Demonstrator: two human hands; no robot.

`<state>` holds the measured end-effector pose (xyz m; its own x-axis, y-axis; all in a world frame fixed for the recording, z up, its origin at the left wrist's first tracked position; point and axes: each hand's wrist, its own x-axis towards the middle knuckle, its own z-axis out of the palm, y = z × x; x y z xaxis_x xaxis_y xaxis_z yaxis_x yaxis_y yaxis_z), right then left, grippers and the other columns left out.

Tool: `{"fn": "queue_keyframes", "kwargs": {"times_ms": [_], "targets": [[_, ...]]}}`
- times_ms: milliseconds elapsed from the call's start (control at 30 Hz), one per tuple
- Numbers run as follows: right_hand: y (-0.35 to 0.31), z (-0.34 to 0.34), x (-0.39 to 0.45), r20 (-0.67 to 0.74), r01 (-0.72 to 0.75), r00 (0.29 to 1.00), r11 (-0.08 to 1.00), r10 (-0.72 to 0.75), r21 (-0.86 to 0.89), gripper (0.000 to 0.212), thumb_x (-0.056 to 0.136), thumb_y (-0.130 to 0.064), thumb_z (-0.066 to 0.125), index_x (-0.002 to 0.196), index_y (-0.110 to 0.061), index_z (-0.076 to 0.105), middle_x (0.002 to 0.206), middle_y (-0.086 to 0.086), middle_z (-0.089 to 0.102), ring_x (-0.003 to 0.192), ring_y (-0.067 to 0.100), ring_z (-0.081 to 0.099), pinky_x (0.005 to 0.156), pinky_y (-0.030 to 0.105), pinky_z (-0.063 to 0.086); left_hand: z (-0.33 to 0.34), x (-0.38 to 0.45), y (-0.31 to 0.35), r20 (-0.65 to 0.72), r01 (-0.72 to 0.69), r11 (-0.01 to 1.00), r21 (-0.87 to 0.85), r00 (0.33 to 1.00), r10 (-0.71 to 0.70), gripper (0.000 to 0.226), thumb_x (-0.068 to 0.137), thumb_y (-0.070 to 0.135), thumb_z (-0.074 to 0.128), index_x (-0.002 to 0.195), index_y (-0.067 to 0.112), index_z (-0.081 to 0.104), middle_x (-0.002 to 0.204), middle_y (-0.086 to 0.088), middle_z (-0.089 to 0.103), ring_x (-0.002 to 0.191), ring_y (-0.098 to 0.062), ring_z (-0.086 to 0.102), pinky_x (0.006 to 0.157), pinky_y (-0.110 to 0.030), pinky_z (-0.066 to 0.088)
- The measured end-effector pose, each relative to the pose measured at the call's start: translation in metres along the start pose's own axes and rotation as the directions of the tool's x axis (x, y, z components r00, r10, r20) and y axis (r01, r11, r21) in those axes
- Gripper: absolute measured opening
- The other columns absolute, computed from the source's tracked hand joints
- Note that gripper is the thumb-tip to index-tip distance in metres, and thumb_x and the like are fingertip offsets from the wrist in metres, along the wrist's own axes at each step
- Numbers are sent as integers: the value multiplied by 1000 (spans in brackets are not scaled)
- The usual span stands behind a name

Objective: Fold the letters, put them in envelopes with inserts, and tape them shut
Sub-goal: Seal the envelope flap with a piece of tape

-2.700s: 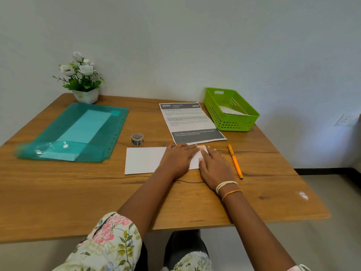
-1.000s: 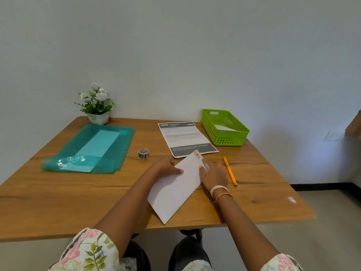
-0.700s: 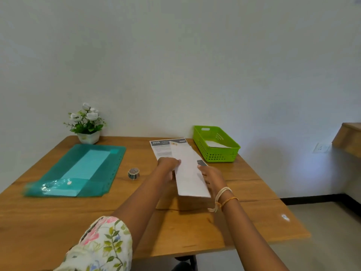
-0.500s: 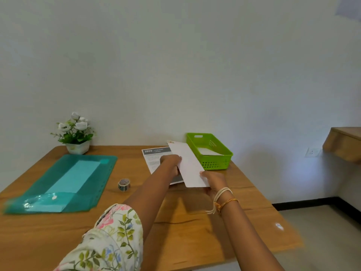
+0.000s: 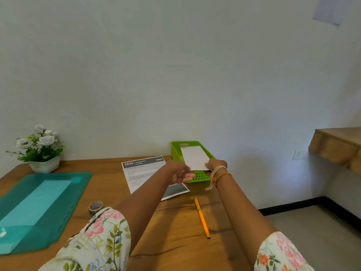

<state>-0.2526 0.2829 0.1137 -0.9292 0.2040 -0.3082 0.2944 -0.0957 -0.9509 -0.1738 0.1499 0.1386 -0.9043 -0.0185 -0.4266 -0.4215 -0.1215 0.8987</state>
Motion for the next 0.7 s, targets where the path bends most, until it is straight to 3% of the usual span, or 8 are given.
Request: {"fn": "queue_keyframes", "kwargs": {"times_ms": [67, 167, 300, 400, 467, 567, 633, 700], "targets": [[-5, 3, 21, 4, 18, 1000, 999, -18, -33, 42, 82, 9, 58, 123, 12, 51, 114, 24, 62, 102, 39, 62, 88, 51, 53, 3, 13, -2, -26, -53, 997, -58, 998, 52, 14, 96, -5, 48, 83, -4, 51, 90, -16, 61, 88, -22, 68, 59, -24, 57], [-13, 10, 35, 5, 44, 999, 993, -44, -112, 27, 81, 13, 58, 108, 11, 57, 88, 20, 61, 84, 36, 62, 83, 51, 55, 6, 31, -4, -110, -105, 993, -50, 989, 99, 13, 92, -7, 53, 81, -3, 52, 78, -14, 61, 52, -14, 65, 47, -21, 53], [-17, 19, 51, 42, 133, 991, 943, -126, -304, 7, 81, 9, 58, 86, 8, 54, 78, 20, 59, 69, 32, 61, 80, 51, 56, 8, 52, -7, -202, -164, 986, -34, 967, 154, 16, 85, -9, 63, 83, 3, 53, 81, -17, 66, 44, -16, 64, 43, -24, 53], [-16, 22, 51, 57, 211, 974, 799, -217, -562, 30, 82, -7, 63, 109, 3, 56, 102, 21, 65, 97, 39, 65, 86, 46, 54, 8, 59, -9, -225, -184, 983, -13, 958, 176, 12, 87, -2, 65, 96, 1, 57, 96, -19, 67, 53, -19, 65, 43, -23, 52], [-17, 21, 44, 113, 265, 956, 632, -270, -728, 37, 86, -19, 64, 117, 1, 56, 120, 21, 61, 113, 38, 58, 93, 41, 50, 6, 64, -13, -230, -183, 982, -35, 958, 171, 22, 89, -1, 63, 110, 1, 56, 98, -18, 66, 59, -21, 64, 40, -21, 50], [-13, 18, 41, 167, 298, 935, 440, -312, -847, 47, 92, -36, 56, 126, -3, 52, 133, 18, 53, 125, 36, 46, 100, 40, 40, 2, 68, -21, -226, -178, 984, -28, 960, 168, 25, 89, -1, 62, 114, 3, 58, 101, -16, 67, 61, -21, 64, 44, -23, 50], [-7, 17, 39, 185, 295, 934, 368, -305, -882, 50, 95, -45, 48, 128, -8, 52, 136, 15, 51, 129, 35, 39, 101, 41, 36, -2, 67, -27, -205, -185, 983, -1, 962, 180, 27, 89, 1, 63, 115, 7, 60, 103, -13, 69, 61, -20, 65, 51, -26, 49], [-1, 16, 37, 177, 281, 940, 363, -293, -888, 50, 96, -48, 41, 127, -11, 53, 137, 13, 50, 131, 34, 36, 103, 45, 30, -5, 63, -30, -184, -204, 978, 34, 961, 207, 24, 90, 4, 62, 113, 12, 60, 103, -11, 69, 63, -19, 65, 57, -27, 47]]}}
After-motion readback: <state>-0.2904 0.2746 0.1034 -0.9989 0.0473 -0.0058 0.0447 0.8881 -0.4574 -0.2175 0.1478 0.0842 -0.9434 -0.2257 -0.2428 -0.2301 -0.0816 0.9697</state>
